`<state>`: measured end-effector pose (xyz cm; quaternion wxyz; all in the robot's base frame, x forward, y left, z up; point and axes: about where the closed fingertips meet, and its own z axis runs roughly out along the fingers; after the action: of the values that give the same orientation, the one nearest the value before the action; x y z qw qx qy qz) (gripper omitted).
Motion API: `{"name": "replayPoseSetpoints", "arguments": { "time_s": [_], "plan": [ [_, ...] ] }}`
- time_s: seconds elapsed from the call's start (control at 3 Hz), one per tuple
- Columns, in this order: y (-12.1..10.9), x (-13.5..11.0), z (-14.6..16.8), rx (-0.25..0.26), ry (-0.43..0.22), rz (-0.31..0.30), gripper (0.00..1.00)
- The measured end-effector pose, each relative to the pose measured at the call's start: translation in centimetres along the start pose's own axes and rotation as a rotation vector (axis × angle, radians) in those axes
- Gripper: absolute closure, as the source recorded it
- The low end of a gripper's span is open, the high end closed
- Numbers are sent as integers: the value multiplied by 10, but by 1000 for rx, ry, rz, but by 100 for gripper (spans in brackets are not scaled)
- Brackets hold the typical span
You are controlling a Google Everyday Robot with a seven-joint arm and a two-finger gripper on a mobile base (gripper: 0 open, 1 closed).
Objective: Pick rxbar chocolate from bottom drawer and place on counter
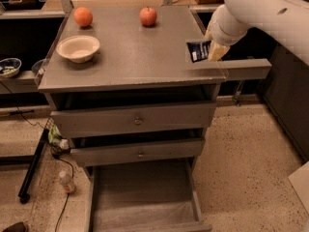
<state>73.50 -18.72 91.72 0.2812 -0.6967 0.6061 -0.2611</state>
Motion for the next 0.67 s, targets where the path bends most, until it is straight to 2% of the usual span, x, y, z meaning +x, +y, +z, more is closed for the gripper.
{"name": "replayPoseSetpoints", "arguments": {
  "time_s": [0.33,0.67],
  "plan": [
    [1,-2,8,-19,-14,3,100],
    [8,-16,32,-79,-87,12,100]
  ]
}}
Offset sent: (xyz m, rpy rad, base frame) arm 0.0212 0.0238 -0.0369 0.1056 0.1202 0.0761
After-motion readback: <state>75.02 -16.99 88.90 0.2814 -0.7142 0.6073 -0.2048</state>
